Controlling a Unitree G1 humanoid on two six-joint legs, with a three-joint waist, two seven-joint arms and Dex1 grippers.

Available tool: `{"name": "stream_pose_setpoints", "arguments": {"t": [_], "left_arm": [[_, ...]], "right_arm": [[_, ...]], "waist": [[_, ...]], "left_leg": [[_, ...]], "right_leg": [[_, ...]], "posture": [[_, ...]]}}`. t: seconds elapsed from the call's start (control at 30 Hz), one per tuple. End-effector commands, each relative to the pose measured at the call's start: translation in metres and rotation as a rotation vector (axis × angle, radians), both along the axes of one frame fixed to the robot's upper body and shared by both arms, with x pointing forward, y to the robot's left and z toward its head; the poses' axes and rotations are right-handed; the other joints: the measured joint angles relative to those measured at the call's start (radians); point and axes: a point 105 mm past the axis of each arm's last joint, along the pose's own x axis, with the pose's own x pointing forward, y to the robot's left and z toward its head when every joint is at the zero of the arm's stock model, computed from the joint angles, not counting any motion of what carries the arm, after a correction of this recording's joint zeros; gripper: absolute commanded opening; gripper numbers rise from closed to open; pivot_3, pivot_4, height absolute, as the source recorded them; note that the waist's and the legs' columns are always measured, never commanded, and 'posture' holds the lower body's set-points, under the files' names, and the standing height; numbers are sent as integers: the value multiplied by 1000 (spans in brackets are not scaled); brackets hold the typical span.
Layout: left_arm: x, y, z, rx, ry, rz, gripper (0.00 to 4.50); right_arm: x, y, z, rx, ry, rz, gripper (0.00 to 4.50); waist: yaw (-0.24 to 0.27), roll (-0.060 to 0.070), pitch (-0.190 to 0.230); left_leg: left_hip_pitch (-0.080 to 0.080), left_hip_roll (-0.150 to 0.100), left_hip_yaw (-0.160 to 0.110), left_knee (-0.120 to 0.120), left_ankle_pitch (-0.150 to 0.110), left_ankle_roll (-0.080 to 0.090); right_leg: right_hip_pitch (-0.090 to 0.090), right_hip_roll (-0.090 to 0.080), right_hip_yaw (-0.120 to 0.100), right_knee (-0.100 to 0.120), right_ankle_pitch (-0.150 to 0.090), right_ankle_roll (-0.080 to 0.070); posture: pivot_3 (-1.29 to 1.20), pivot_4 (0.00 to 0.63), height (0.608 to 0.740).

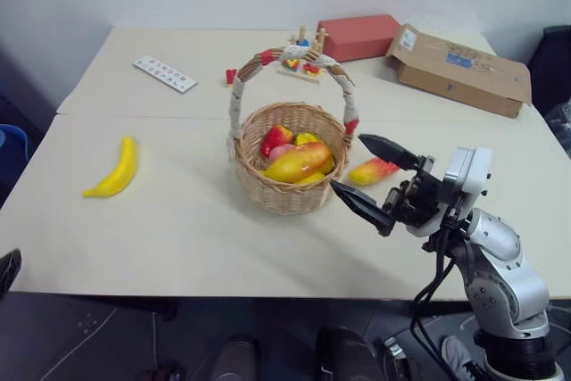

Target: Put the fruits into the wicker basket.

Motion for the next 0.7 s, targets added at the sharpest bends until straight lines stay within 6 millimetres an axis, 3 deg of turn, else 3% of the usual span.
{"name": "stream_pose_setpoints", "arguments": {"t": [0.03, 0.17, 0.3, 0.4, 0.5, 0.7], "left_arm": [[37, -18, 22, -24, 94, -174, 4500], [92, -19, 38, 28, 234, -292, 4500], [127, -15, 32, 99, 343, -343, 4500], [141, -15, 25, 115, 407, -378, 4500], [147, -17, 16, 119, 470, -424, 3887], [146, -18, 8, 131, 535, -505, 1988]], "right_arm": [[-8, 5, 14, 14, -63, 26, 4481], [-11, 11, 11, -41, -109, 73, 4481], [-14, 16, 12, -55, -153, 108, 4481], [-15, 16, 11, -56, -162, 115, 4481], [-14, 12, 8, -63, -163, 103, 4500], [-10, 3, 5, -59, -149, 64, 4500]], "waist": [[1, -2, -1], [-6, -6, -3], [-30, -2, -1], [-43, -4, -1], [-58, -8, -1], [-55, -13, 0]], "left_leg": [[0, 0, -1, 0, 0, -1], [0, -2, 4, 0, 0, -2], [1, -2, 23, -4, 2, -7], [-1, -2, 28, -7, 2, -8], [-1, -2, 33, -10, 2, -8], [0, -1, 38, -7, 0, -7]], "right_leg": [[0, 1, 1, 1, -1, -1], [-2, 4, 2, 2, -1, -2], [-10, 5, 12, 9, -1, -2], [-20, 8, 14, 12, -1, -2], [-23, 7, 12, 12, -1, -2], [-24, 6, 13, 11, -1, -1]], "posture": [[0, 150, 740], [0, 150, 740], [0, 150, 740], [0, 150, 740], [0, 150, 740], [0, 150, 740]]}}
